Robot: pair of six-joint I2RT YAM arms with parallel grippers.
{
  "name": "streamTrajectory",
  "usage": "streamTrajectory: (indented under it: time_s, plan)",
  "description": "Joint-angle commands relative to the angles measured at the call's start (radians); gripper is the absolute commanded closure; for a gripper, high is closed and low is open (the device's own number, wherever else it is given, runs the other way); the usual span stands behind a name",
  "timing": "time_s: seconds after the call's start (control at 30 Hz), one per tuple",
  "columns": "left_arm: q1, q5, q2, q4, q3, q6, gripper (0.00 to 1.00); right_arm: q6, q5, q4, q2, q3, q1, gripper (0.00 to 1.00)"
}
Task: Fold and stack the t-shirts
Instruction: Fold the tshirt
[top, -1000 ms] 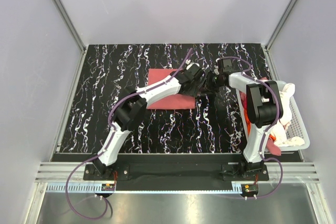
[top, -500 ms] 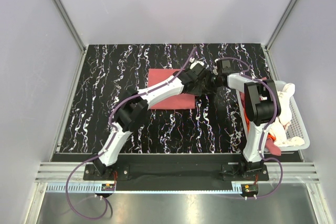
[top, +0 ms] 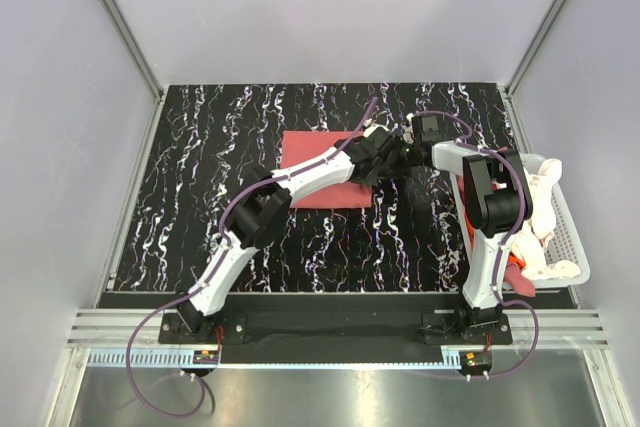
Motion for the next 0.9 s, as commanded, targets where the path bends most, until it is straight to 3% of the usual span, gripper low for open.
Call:
streamTrajectory:
  time_s: [0.0,0.87]
  plan:
    - [-0.001,-0.013,-0.054,0.011,0.058,0.016,1.00,0.021,-0.067,0.079,-0.012,-0.013,0.010,1.00]
    - [0.009,0.063,-0.139,0.017,0.064,0.006,1.00,0.262,-0.227,0.456,-0.009,-0.164,0.015,1.00]
